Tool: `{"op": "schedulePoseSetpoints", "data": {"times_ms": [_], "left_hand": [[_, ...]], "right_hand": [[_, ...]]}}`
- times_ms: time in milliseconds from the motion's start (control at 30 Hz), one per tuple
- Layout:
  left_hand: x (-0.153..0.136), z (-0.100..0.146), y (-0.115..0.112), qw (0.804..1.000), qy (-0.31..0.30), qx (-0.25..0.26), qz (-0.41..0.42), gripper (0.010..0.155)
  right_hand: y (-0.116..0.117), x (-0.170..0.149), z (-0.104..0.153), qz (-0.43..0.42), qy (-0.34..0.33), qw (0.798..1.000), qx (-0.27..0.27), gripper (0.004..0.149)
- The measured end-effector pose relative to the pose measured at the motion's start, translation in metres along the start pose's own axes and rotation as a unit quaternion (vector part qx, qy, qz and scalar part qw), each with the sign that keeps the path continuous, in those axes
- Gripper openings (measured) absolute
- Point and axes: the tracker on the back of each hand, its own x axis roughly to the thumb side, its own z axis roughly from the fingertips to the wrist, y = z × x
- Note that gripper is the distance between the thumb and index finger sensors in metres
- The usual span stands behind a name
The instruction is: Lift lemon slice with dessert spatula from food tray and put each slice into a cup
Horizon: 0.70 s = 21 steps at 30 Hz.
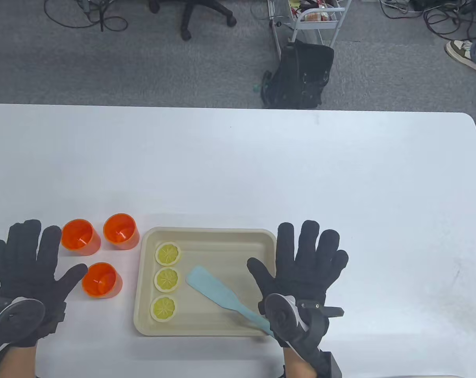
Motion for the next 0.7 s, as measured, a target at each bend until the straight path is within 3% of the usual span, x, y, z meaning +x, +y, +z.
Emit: {"op": "schedulePoseSetpoints", "data": {"times_ms": [300, 700], "left_hand": [[0.002, 0.0, 0.004, 1.0, -0.004, 0.01, 0.012, 0.092], [0.01, 0.002, 0.005, 1.0, -0.02, 0.014, 0.001, 0.091]], "right_hand": [[-0.003, -0.002, 0.0, -0.009, 0.004, 1.0, -0.011, 0.092], [0.007, 0.006, 0.001, 0.019, -0.015, 1.0, 0.015, 0.091]]}}
